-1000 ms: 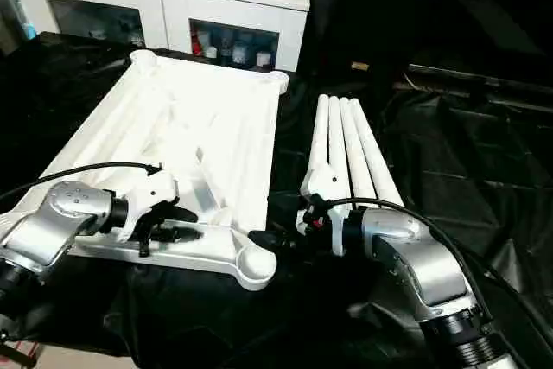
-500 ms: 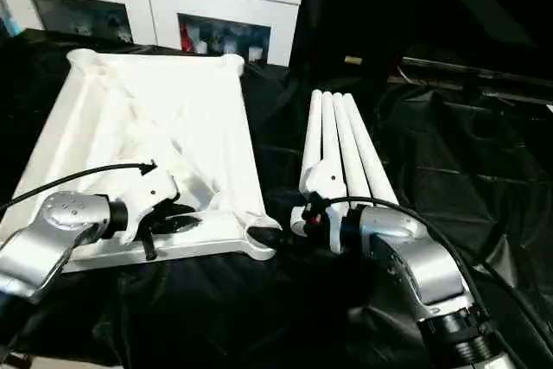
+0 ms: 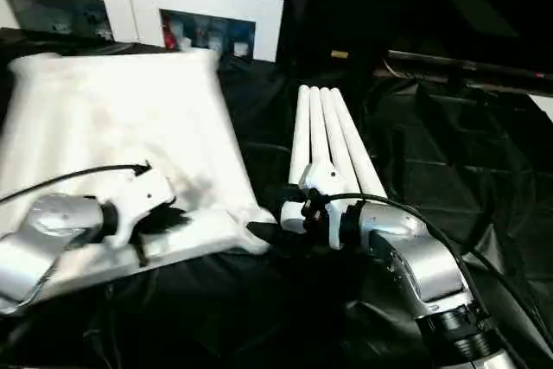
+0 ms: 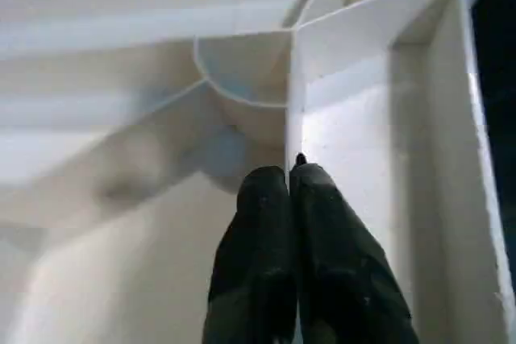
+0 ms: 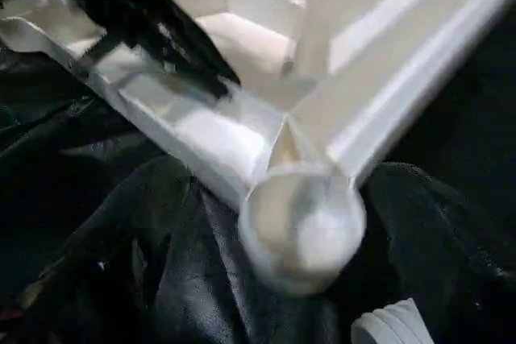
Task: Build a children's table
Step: Move table base
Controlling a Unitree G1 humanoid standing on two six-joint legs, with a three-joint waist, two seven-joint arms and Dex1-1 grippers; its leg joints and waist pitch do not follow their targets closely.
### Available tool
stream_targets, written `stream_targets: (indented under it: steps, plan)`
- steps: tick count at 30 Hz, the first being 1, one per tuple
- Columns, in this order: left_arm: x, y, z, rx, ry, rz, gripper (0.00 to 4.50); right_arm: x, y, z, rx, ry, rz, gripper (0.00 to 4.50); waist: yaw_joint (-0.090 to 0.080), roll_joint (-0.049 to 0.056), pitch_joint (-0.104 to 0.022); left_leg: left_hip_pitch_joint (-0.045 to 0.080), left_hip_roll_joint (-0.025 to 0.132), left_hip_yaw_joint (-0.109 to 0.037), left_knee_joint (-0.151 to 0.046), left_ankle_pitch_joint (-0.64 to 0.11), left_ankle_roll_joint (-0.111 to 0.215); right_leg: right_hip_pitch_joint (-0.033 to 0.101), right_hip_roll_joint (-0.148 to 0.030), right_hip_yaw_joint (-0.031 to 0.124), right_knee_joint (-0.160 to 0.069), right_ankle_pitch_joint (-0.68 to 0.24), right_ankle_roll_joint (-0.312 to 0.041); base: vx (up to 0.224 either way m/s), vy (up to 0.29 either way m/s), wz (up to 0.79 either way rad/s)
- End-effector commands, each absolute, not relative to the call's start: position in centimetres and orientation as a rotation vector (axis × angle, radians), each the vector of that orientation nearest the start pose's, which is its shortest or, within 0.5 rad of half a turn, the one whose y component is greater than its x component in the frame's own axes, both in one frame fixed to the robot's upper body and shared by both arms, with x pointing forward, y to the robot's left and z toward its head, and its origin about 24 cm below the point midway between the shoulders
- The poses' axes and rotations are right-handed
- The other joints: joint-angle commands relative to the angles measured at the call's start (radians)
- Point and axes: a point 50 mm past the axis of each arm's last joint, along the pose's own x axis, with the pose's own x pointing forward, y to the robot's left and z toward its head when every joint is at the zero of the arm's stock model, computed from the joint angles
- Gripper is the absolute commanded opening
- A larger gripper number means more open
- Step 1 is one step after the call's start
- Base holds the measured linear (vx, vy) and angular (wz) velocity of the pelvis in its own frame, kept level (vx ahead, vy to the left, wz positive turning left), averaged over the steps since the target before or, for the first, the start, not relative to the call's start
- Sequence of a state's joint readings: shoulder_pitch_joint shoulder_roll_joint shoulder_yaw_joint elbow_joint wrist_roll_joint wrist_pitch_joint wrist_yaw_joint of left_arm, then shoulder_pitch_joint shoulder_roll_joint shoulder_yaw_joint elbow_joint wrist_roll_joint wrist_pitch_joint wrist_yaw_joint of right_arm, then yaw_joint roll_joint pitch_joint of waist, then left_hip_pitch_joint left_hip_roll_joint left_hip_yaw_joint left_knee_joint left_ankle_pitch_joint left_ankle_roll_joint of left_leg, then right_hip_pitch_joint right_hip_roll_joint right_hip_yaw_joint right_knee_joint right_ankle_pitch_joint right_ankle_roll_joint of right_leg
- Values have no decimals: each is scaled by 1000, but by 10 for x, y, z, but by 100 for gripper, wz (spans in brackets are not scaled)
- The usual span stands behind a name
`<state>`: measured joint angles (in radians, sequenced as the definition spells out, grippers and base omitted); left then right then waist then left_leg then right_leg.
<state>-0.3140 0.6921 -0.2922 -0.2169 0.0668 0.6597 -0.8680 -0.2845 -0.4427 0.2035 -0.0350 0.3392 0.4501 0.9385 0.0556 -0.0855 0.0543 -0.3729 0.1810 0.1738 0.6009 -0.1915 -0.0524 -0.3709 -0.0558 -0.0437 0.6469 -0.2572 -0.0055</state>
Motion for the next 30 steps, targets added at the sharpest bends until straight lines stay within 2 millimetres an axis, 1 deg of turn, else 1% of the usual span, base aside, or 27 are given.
stream_targets:
  steps: [1,3,4,5,8,9,10,12,13,14,15,18,19,22,23,24,25,26,27,28,29,30]
  plan:
    - [276,168,127,752,379,-852,1,270,-138,79,-80,286,1133,407,12,27,-57,20,55,-20,-68,-62,28,42,-82,49,-62,150,-264,0,0,0]
    - [278,163,134,756,326,-854,1,269,-137,79,-79,286,1132,407,19,30,-58,23,56,-20,-68,-62,18,40,-81,48,-61,158,-266,0,0,0]
    - [281,160,135,754,273,-863,1,269,-136,78,-77,285,1131,407,21,30,-58,23,55,-19,-67,-62,18,40,-81,48,-62,161,-267,0,0,0]
    - [281,160,135,754,265,-865,1,269,-136,78,-77,285,1131,407,26,28,-58,22,54,-19,-66,-58,19,42,-81,49,-61,171,-265,0,0,0]
    - [279,159,127,775,252,-906,1,270,-135,78,-75,283,1129,407,40,30,-61,24,53,-18,-65,-51,17,41,-80,49,-60,181,-252,0,0,0]
    - [277,160,119,788,256,-934,1,270,-135,78,-76,281,1126,407,41,30,-61,24,53,-18,-65,-53,16,41,-80,49,-59,182,-250,0,0,0]
    - [276,161,116,795,259,-951,1,270,-135,78,-74,280,1125,407,42,30,-59,21,52,-19,-67,-63,13,42,-80,48,-61,169,-241,0,0,0]
    - [275,161,110,798,260,-972,1,269,-135,78,-75,280,1123,407,40,31,-61,22,53,-19,-68,-70,5,41,-80,48,-60,163,-231,0,0,0]
    - [275,162,105,792,264,-975,1,269,-135,77,-74,281,1123,407,42,35,-62,24,54,-20,-68,-67,1,39,-80,47,-58,171,-230,0,0,0]
    - [275,162,104,790,265,-974,1,269,-135,77,-74,281,1123,407,41,34,-61,24,53,-20,-69,-74,-2,39,-79,47,-59,170,-229,0,0,0]
    - [275,162,101,787,266,-984,1,268,-135,77,-74,281,1122,407,43,35,-61,24,54,-21,-70,-78,-5,40,-81,47,-59,168,-229,0,0,0]
    - [276,163,92,780,268,-986,1,268,-135,77,-75,281,1118,407,45,35,-61,25,55,-20,-70,-90,-11,39,-81,48,-60,160,-229,0,0,0]
    - [277,163,85,788,264,-987,1,269,-135,77,-76,281,1113,407,46,34,-61,25,53,-20,-69,-87,-9,39,-81,48,-61,161,-228,0,0,0]
    - [280,165,79,814,235,-978,1,269,-136,77,-77,281,1101,407,47,32,-57,25,55,-20,-73,-112,-13,39,-83,49,-65,126,-218,0,0,0]
    - [280,165,79,823,222,-978,1,269,-136,77,-75,281,1099,407,49,33,-55,27,55,-20,-75,-141,-17,38,-85,50,-69,81,-213,0,0,0]
    - [280,165,79,823,220,-978,25,269,-136,77,-75,281,1099,407,50,32,-56,28,55,-19,-75,-149,-18,38,-86,50,-70,65,-211,0,0,0]
    - [279,167,80,779,239,-996,40,269,-137,78,-63,288,1093,407,53,35,-56,28,57,-20,-75,-149,-23,38,-89,51,-69,51,-211,0,0,0]
    - [278,169,81,740,259,-1011,50,269,-137,79,-56,292,1090,407,52,36,-55,27,57,-20,-77,-152,-26,36,-86,50,-70,39,-209,0,0,0]
    - [276,172,83,722,272,-1015,49,269,-138,79,-53,295,1083,407,52,31,-55,29,57,-19,-77,-149,-27,36,-86,50,-70,35,-210,0,0,0]
    - [274,177,85,716,282,-1016,51,270,-138,80,-48,303,1062,407,52,35,-55,27,56,-20,-78,-147,-30,35,-86,49,-69,28,-212,0,0,0]
    - [273,179,85,713,289,-1019,58,271,-138,81,-44,306,1052,407,51,34,-55,27,56,-20,-78,-145,-31,35,-86,50,-69,30,-210,0,0,0]
    - [271,181,85,709,298,-1024,77,272,-138,81,-38,309,1040,407,49,28,-55,27,55,-19,-77,-139,-28,35,-85,50,-69,33,-211,0,0,0]
